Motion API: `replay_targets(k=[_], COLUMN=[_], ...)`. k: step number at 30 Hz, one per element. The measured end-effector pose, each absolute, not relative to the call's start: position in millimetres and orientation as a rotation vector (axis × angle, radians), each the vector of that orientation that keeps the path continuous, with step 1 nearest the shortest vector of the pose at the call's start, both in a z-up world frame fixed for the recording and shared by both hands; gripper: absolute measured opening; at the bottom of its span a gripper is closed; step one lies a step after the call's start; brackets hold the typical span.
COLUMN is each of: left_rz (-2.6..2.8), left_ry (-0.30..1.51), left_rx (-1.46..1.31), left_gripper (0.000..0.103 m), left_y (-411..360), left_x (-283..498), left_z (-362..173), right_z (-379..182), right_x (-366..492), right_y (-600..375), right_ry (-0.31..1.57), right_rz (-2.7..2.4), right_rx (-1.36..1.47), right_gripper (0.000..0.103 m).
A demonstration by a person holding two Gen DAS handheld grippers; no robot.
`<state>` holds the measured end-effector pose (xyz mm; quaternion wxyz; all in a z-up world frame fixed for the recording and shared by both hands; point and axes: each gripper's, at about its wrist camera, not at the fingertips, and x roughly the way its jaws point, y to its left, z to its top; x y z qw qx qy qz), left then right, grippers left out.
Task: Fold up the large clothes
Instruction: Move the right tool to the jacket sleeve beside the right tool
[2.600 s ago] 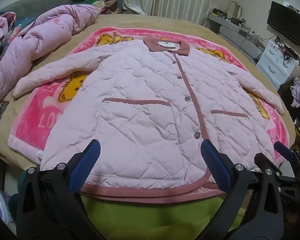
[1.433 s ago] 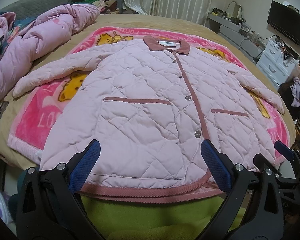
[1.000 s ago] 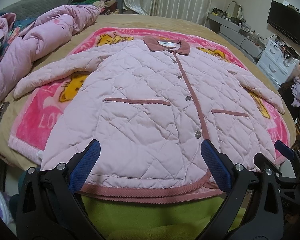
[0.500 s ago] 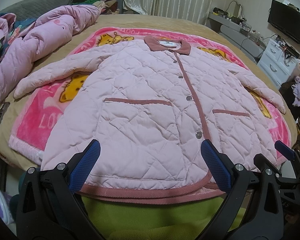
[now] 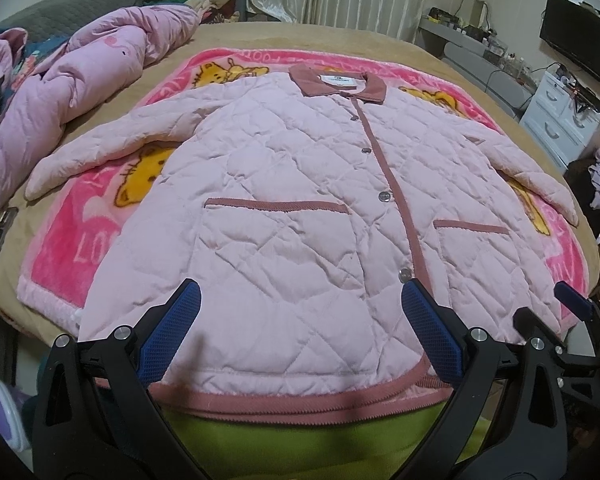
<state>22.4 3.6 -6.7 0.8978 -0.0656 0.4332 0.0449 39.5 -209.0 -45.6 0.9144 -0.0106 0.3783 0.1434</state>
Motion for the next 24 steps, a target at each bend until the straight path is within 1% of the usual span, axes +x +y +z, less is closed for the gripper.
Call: replay_targets(k=[12,24], left_rz=[0.134,0.077], left_ry=[0.901,0.904], left_rx=[-0.116,-0.145], left_gripper=[0.094,0.094], left_y=[10,3], left_x=[75,135], left_z=[6,14], right_z=[-28,-24], right_x=[92,159], right_y=[-221,-236], right_ry=[0.76,0.794], right_rz=[0.278,0.271], right_rx=[0.002,0.059], right_gripper=[0.099,0.099])
